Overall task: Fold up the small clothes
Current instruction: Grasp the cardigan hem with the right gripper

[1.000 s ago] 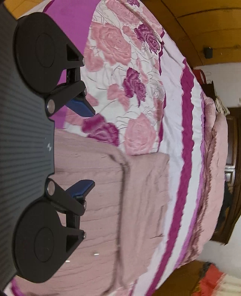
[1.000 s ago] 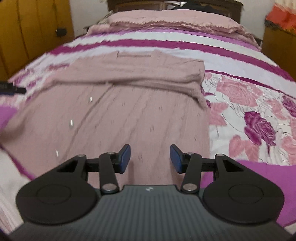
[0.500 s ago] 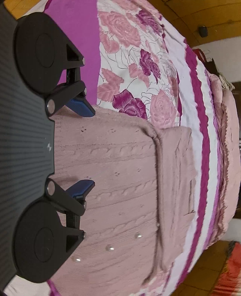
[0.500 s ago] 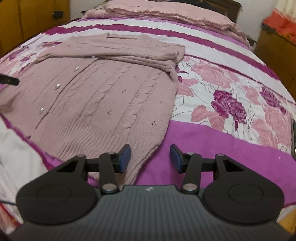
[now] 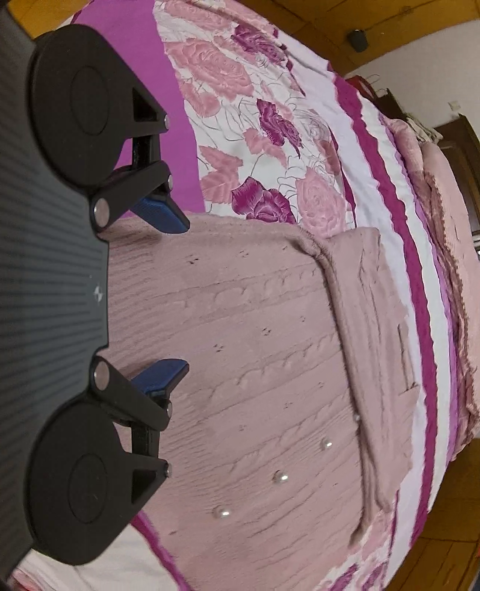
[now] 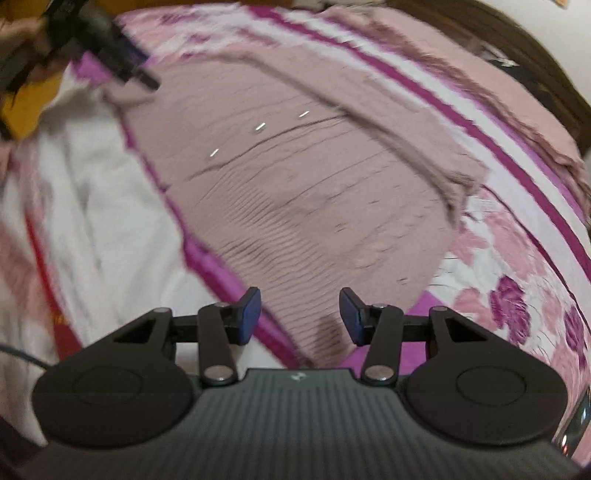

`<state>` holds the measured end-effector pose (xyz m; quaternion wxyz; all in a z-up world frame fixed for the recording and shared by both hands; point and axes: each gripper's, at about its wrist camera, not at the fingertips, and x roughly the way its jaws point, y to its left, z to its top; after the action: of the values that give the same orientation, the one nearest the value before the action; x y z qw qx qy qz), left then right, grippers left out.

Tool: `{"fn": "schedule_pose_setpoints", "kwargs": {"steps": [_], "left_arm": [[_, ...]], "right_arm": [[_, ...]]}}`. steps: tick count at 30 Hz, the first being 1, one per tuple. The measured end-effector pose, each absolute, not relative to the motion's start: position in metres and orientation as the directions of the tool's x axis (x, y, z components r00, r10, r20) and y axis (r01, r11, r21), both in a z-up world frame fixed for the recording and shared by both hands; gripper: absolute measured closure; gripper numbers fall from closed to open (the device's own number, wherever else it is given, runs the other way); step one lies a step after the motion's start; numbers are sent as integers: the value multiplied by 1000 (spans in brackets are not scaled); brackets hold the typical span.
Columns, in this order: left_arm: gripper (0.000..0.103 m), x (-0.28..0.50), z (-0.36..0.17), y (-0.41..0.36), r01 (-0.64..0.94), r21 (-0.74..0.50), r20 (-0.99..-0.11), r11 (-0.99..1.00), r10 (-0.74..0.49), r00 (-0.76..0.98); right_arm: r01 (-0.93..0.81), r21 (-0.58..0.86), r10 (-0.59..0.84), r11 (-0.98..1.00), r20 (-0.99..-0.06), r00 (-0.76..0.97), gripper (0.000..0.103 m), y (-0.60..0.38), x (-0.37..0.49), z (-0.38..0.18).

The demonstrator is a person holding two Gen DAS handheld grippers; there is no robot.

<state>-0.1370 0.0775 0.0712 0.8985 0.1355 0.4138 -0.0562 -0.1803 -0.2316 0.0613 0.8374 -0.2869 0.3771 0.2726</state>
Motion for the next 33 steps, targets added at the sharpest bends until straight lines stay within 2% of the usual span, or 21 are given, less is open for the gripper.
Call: {"fn": "schedule_pose_setpoints", "kwargs": {"steps": [3,7,10,12,16,20,22,23,24,33], "left_arm": [[22,-144,70,75,203,252,-735,946,50,677],[22,-143,68,80,193,216,-749,957,35,662],[22,-146,66,80,207,211,-750,955,22,661],[22,-147,65,78,216,204,-750,955,11,661],[22,-149,70,78,237,112,-740,965,-78,668],[21,-152,72,73,257,83,-727,963,-118,677],[20,-152,71,71,268,98,-728,958,-114,676],[20,-152,70,69,277,106,-729,955,-114,675],[20,-152,69,69,288,113,-729,951,-118,674],[20,-170,76,52,405,131,-713,905,-198,673]], "right_arm": [[-683,-287,239,672,-788,567,54,-229,-179,54],[-703,-285,245,652,-797,551,54,-220,-177,47],[-718,-340,225,607,-793,566,54,-208,-174,41],[-711,-389,205,586,-777,595,54,-198,-172,34],[-683,-487,174,545,-731,660,53,-178,-164,18],[-650,-522,196,552,-677,709,54,-167,-160,18],[-632,-499,214,593,-660,721,61,-169,-156,26],[-630,-463,234,624,-658,716,78,-171,-152,31],[-620,-435,242,653,-657,714,85,-173,-148,36],[-557,-280,268,782,-656,706,84,-180,-129,58]]}}
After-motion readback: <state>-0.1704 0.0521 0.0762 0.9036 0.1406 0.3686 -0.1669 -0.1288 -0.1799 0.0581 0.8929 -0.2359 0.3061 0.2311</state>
